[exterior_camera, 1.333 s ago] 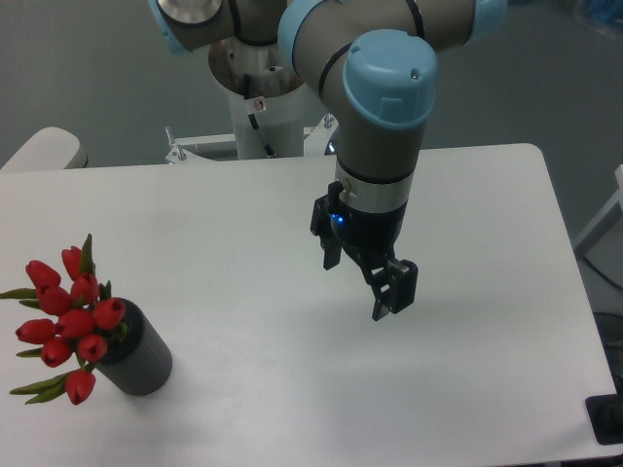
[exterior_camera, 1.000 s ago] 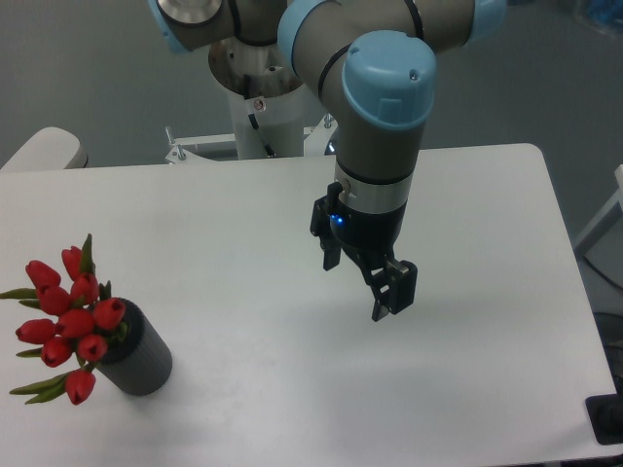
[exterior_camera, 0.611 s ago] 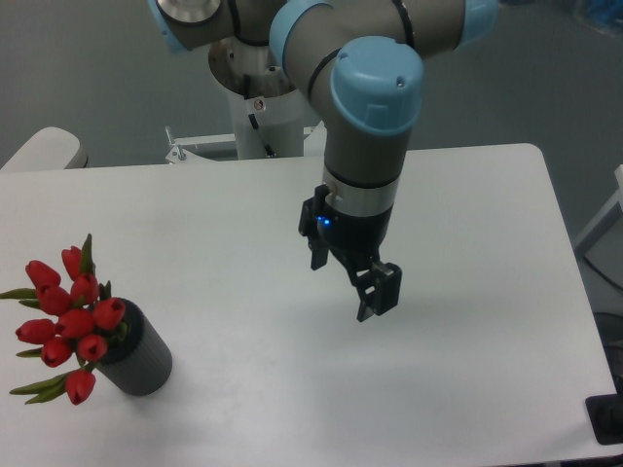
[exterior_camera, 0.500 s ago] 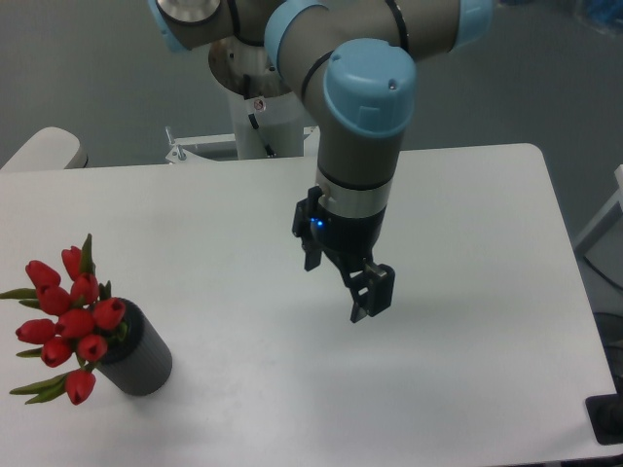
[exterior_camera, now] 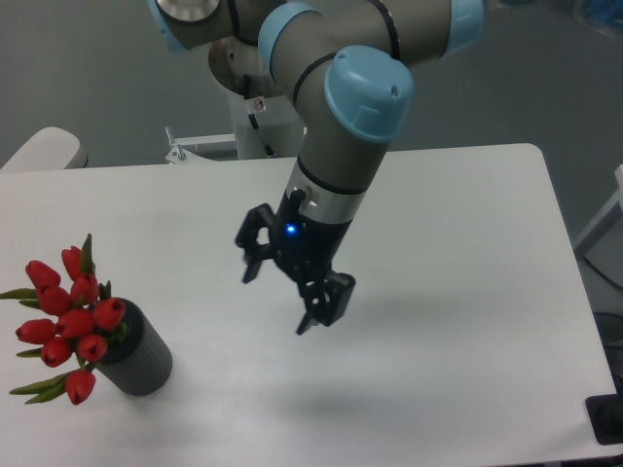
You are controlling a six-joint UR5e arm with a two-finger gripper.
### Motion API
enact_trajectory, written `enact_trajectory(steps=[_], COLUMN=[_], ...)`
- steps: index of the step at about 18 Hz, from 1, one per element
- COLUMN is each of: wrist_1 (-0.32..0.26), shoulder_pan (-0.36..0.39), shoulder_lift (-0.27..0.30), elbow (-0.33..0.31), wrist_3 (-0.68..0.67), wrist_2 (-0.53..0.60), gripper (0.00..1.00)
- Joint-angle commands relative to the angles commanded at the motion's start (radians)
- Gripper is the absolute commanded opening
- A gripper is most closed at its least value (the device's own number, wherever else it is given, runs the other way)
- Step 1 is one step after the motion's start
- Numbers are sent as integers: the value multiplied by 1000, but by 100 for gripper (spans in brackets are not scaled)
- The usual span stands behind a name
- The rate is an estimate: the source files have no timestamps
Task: Pick up the flowers from the vase
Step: 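Move the open gripper toward the red tulips in the grey vase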
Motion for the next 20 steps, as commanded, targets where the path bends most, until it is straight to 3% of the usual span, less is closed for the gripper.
enact_trajectory(steps=[2, 4, 7, 8, 10, 16, 18, 20], wrist_1=[95, 132, 134, 136, 137, 163, 203, 302], shoulder_pan=[-5, -3, 9, 15, 12, -3, -18, -54], shoulder_lift=[21, 35, 38, 46, 57, 48, 48, 38], elbow=[-66, -109, -161, -207, -249, -278, -304, -327], wrist_3=[-17, -18, -18, -18, -17, -17, -12, -18], wrist_2=[-3, -29, -138, -194, -225, -383, -408, -420], gripper=[100, 100, 100, 100, 100, 100, 100, 100])
